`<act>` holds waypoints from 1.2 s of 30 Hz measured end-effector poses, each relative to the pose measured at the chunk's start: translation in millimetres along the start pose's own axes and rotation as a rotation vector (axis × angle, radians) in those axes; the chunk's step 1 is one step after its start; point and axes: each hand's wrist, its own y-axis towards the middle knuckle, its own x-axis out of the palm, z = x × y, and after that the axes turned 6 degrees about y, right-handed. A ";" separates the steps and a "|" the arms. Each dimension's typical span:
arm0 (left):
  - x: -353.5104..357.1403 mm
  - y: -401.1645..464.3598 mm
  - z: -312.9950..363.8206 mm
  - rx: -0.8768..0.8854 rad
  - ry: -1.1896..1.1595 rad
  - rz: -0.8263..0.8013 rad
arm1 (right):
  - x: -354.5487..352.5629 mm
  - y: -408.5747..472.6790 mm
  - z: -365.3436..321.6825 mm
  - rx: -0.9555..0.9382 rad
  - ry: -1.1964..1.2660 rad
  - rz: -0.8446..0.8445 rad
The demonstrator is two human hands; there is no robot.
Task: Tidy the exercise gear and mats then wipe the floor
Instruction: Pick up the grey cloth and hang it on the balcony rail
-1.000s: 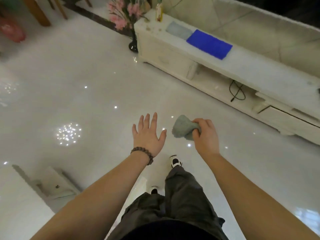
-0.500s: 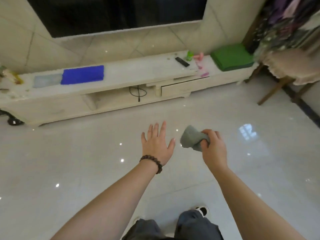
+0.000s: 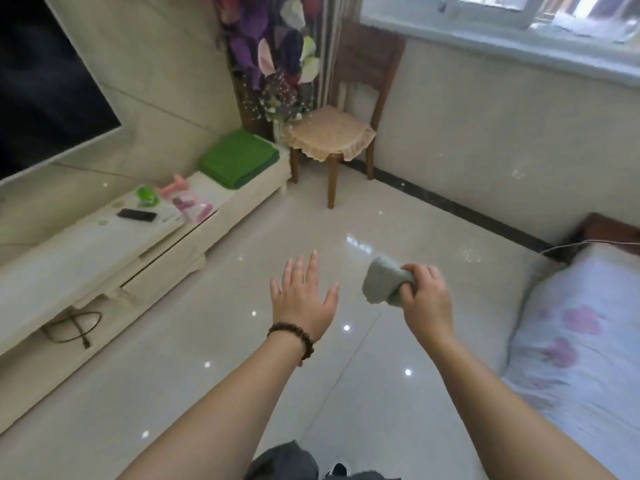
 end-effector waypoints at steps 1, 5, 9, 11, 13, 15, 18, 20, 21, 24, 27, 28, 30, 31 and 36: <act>0.4 15.1 16.1 0.039 0.009 -0.007 | -10.0 10.8 6.9 0.013 -0.004 0.032; 3.4 74.7 78.9 0.177 0.016 -0.010 | -39.7 52.9 31.1 0.057 -0.016 0.124; 7.2 139.4 134.2 0.270 0.004 -0.004 | -58.6 107.4 53.8 0.074 -0.049 0.192; 8.3 178.1 157.6 0.310 -0.007 0.005 | -66.2 142.6 64.0 0.077 -0.074 0.223; 6.6 221.8 178.8 0.339 -0.017 0.014 | -71.8 183.6 72.8 0.080 -0.088 0.259; 1.6 269.8 199.5 0.365 -0.016 0.034 | -75.2 228.9 80.2 0.086 -0.094 0.282; -11.3 345.4 233.8 0.412 -0.008 0.063 | -80.5 302.1 87.8 0.104 -0.106 0.314; -20.5 394.9 259.7 0.445 -0.002 0.072 | -86.3 351.5 89.7 0.112 -0.102 0.360; -24.5 418.1 273.7 0.465 0.002 0.081 | -90.4 375.5 90.6 0.116 -0.095 0.387; -33.7 479.2 317.9 0.520 0.012 0.123 | -108.7 440.0 94.5 0.139 -0.075 0.454; -40.8 530.5 365.5 0.558 -0.019 0.131 | -135.3 496.2 101.6 0.146 -0.073 0.513; -42.2 546.3 382.0 0.573 -0.030 0.134 | -145.3 514.5 105.6 0.140 -0.084 0.535; -43.0 577.7 415.2 0.600 -0.043 0.142 | -165.7 551.4 116.9 0.126 -0.102 0.576; -42.3 593.3 432.2 0.611 -0.049 0.145 | -175.9 569.9 124.2 0.124 -0.105 0.593; -27.2 669.9 525.2 0.645 -0.055 0.153 | -231.4 671.0 168.6 0.090 -0.132 0.590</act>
